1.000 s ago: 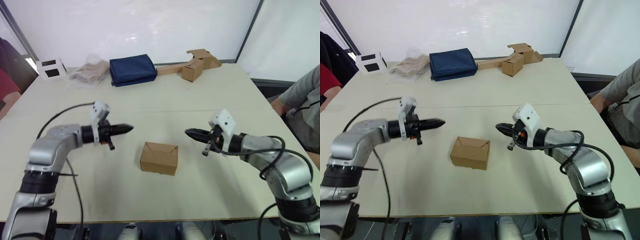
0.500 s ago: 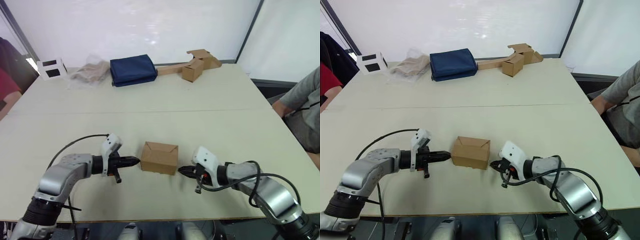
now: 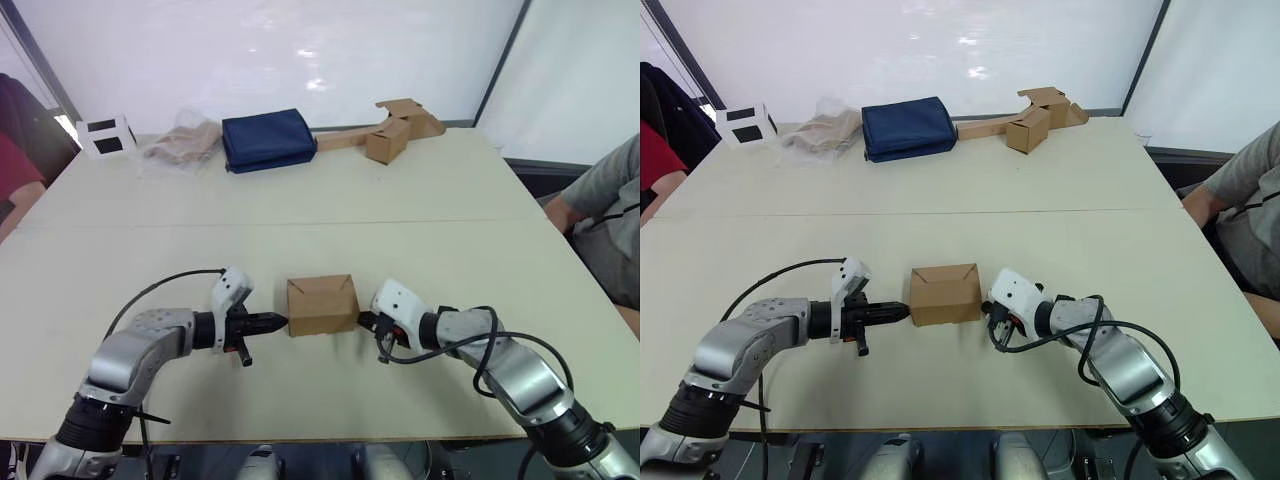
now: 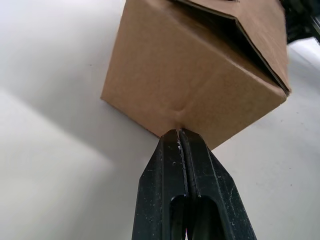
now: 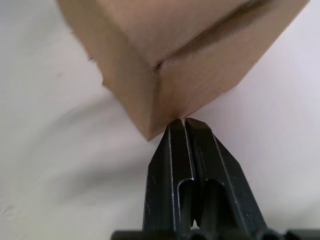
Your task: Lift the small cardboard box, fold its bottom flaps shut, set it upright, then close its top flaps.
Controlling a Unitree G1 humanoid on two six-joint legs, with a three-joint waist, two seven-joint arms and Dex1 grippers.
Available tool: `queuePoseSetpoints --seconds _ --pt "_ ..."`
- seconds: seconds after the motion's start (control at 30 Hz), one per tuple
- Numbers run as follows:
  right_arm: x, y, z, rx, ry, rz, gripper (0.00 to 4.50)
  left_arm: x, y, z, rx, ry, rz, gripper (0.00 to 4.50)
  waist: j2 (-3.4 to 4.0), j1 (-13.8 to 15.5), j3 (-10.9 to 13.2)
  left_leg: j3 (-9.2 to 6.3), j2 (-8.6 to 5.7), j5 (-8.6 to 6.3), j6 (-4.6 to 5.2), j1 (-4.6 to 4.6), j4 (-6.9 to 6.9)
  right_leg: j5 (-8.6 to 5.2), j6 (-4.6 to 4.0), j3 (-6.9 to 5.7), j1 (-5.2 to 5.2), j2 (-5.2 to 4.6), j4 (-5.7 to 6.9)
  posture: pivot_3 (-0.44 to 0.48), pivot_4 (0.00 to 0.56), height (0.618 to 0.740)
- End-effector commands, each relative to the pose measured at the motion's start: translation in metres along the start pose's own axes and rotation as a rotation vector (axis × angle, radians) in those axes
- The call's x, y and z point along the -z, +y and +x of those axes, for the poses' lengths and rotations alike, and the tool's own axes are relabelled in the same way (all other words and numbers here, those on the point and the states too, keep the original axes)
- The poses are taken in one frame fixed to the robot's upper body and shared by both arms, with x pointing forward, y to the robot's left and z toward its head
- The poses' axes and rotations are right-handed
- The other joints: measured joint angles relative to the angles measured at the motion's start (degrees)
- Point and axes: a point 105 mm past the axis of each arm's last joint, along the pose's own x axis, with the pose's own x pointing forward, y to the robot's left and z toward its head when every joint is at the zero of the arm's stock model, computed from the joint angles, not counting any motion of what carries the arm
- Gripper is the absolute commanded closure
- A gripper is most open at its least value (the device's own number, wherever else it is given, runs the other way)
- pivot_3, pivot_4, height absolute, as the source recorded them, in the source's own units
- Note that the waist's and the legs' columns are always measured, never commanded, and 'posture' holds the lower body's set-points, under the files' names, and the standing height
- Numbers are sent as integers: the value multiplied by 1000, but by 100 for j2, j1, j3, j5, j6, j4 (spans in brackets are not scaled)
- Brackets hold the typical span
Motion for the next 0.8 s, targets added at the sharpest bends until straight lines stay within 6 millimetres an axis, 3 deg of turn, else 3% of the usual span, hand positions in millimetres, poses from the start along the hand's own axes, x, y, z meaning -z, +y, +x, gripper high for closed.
queuePoseSetpoints --seconds 0.03,0.27,0.47,0.6,0.8 --pt "-13 7 -5 -37 -47 -24 4500 -13 5 -4 -30 -46 53 4492 0 -1 0 0 0 0 0 0 0 0 0 0 0 0 0 0 150 740" --pt "-11 4 -8 -19 -30 -35 4500 -12 7 -5 -29 -41 48 4492 0 -2 0 0 0 0 0 0 0 0 0 0 0 0 0 0 150 740" --pt "-7 -14 -24 30 -45 17 4500 -12 11 -25 -18 -47 8 4492 0 -3 0 0 0 0 0 0 0 0 0 0 0 0 0 0 150 740" --pt "-9 -34 -51 73 -141 169 4500 -19 24 -48 -106 -75 28 4492 0 -2 0 1 0 0 0 2 0 0 0 0 0 1 1 0 150 740" --pt "10 -38 -98 66 -182 380 4500 -15 19 -97 -179 -62 1 4492 2 1 1 1 2 -1 2 0 -5 0 0 1 2 -1 -7 0 150 740"
